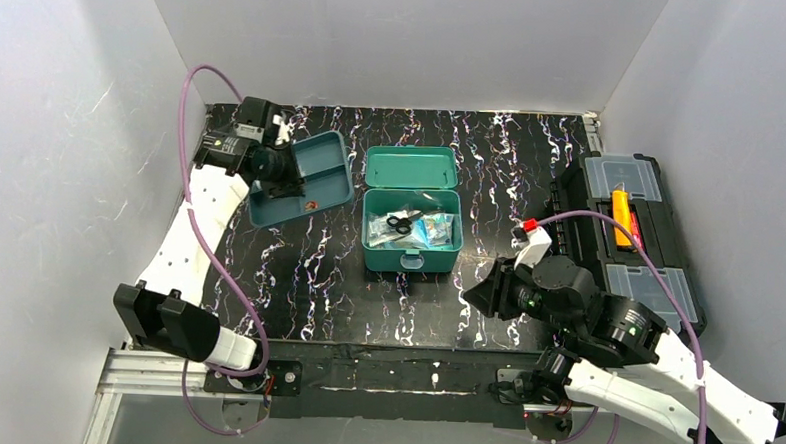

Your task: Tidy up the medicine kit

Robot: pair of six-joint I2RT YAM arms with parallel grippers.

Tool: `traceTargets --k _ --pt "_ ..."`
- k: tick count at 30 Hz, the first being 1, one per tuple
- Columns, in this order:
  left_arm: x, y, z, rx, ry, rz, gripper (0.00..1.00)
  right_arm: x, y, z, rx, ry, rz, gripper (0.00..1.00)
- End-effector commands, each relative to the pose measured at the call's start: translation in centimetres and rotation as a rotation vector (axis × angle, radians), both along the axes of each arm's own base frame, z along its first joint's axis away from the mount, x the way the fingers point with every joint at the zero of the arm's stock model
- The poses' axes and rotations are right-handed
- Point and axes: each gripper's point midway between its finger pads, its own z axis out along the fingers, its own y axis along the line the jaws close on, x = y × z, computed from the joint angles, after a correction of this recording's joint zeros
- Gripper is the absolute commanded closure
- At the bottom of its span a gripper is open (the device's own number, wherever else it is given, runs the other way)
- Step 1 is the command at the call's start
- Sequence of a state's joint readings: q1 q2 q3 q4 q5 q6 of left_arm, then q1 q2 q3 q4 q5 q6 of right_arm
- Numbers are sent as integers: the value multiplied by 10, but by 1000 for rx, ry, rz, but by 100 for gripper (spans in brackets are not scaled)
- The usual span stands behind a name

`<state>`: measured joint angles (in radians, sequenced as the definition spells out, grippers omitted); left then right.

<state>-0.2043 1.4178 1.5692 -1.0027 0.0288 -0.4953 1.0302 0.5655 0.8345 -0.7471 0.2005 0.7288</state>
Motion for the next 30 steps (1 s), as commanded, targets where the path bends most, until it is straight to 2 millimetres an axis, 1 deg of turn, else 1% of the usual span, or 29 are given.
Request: traceTargets --k 1,3,4,5,8,11,16,21,25,30 --pt "-11 -27 16 7 5 -83 100 2 -17 15 -13 -38 -38 59" --pt "-10 -41 18 7 5 -121 100 0 -20 16 -11 -39 -42 59" --pt "-9 -44 18 33 3 -123 100 -1 -22 16 -9 -39 -43 58" --pt "-8 -49 21 44 -5 -134 100 -1 -24 15 -12 -36 -47 58" --pt "-6 -69 20 62 -3 -175 100 -2 -29 12 -21 -26 -65 57" --pt "-4 -92 18 80 2 -219 100 -4 -33 6 -33 -8 -82 57" --pt "0 -130 16 97 5 -275 100 -7 -35 1 -28 13 -84 57" --pt "4 -160 8 141 18 -295 100 -10 -36 -5 -18 33 -91 57" --pt "7 -177 -3 154 25 -277 100 -13 -38 -6 -3 41 -92 57" --pt "9 -189 -19 171 37 -239 100 -17 -39 -7 13 51 -85 57"
